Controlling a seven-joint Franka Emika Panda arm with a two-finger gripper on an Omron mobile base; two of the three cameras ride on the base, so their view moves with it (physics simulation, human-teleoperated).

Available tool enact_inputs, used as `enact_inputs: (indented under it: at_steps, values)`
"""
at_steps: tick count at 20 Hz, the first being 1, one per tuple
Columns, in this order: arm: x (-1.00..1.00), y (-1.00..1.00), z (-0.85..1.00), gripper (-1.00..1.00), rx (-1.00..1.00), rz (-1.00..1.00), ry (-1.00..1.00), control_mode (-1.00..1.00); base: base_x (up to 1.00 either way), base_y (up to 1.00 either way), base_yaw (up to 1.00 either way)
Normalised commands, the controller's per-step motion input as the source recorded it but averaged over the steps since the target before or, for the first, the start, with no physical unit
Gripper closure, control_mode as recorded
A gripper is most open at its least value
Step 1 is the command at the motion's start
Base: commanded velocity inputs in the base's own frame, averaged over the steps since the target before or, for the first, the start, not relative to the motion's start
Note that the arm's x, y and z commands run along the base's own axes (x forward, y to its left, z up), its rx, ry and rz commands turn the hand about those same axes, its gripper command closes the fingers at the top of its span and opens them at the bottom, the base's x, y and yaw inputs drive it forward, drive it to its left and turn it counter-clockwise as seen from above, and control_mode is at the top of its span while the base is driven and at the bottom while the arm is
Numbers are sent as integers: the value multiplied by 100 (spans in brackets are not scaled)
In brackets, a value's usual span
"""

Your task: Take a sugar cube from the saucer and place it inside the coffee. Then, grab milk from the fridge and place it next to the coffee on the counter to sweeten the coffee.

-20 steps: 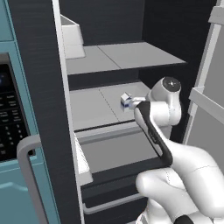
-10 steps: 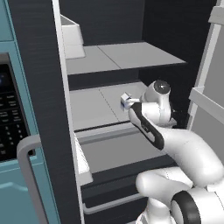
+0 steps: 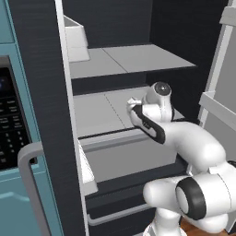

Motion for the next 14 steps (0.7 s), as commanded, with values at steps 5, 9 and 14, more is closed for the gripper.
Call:
enact_inputs:
  at_steps: [5,9,14]
  values:
    - [39,0,-12,-100,0,0,0,-100,0,0,0]
    - [36,0,-15,-100,0,0,0,-100,0,0,0]
    - [42,4,-17,-100,-2,0,0,-100,0,0,0]
